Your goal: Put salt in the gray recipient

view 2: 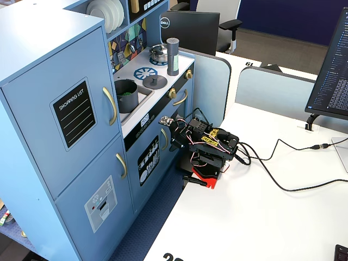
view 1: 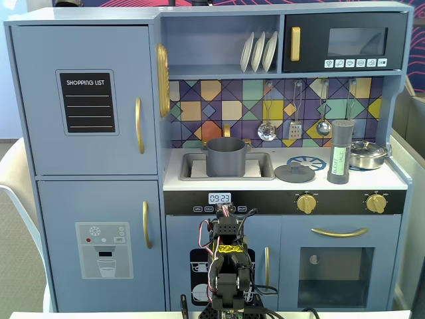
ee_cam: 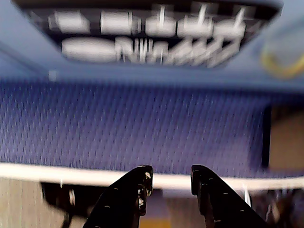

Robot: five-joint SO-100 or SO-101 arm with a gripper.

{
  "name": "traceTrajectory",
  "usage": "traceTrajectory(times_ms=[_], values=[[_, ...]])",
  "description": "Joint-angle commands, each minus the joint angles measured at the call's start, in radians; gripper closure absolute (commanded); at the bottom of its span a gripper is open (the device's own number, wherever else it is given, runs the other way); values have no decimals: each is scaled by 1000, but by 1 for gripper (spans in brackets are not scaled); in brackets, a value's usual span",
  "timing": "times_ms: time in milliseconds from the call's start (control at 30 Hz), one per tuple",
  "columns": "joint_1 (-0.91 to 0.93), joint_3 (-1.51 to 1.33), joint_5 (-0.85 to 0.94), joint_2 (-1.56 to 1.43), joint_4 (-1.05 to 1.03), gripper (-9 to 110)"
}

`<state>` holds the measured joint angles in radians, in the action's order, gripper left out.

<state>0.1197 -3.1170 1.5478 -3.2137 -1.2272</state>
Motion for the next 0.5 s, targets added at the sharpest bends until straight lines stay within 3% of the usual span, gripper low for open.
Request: traceTrajectory(times_ms=[0,467], values=[[2,2,-2,-5,-46,101],[17,0,-15,-6,-100,97]])
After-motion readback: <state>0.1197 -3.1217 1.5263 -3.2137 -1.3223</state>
